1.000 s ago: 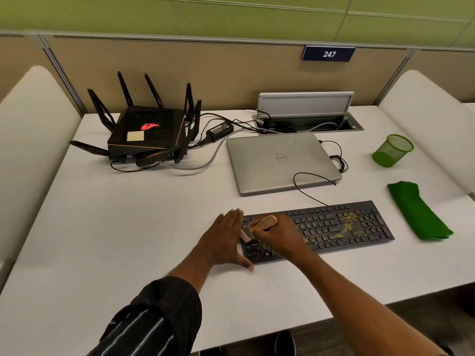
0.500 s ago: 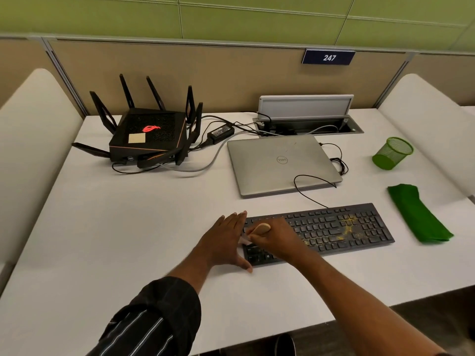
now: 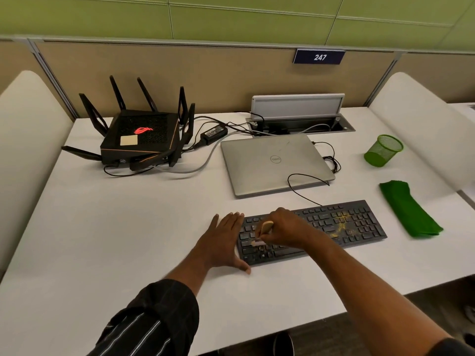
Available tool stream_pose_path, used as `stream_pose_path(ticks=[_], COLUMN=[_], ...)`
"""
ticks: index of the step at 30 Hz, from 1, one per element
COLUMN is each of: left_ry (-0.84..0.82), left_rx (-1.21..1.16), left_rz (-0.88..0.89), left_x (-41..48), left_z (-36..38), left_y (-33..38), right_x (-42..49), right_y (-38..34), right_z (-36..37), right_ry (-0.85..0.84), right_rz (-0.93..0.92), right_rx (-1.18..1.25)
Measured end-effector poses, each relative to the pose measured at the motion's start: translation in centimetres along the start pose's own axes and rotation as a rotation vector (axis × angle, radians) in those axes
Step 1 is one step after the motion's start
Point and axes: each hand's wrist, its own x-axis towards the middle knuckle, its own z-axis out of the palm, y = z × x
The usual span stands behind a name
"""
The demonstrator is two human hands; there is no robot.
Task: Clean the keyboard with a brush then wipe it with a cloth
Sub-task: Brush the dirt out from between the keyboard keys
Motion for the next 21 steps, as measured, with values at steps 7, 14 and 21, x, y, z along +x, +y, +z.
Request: stream_pose_path(ticks=[7,14,21], left_ry=[0.028,0.044,0.082], left_rx=[-0.025,-0.042,-0.034], left_rz=[0.006,0.006,0.038], left_x=[0.2,0.2,1.2], left_z=[0.1,0.6,0.5], left_y=[0.3,0.4,2.0], right_x=[0.1,0.3,0.0], right_y=[-1.0,1.0,0.2], right_z=[-0.2,-0.8,-1.3], right_ry=[0.016,-0.029,0.018], right_rz=[-0.019,0.050,0.048], right_rx=[0.103,-0.093,0.048])
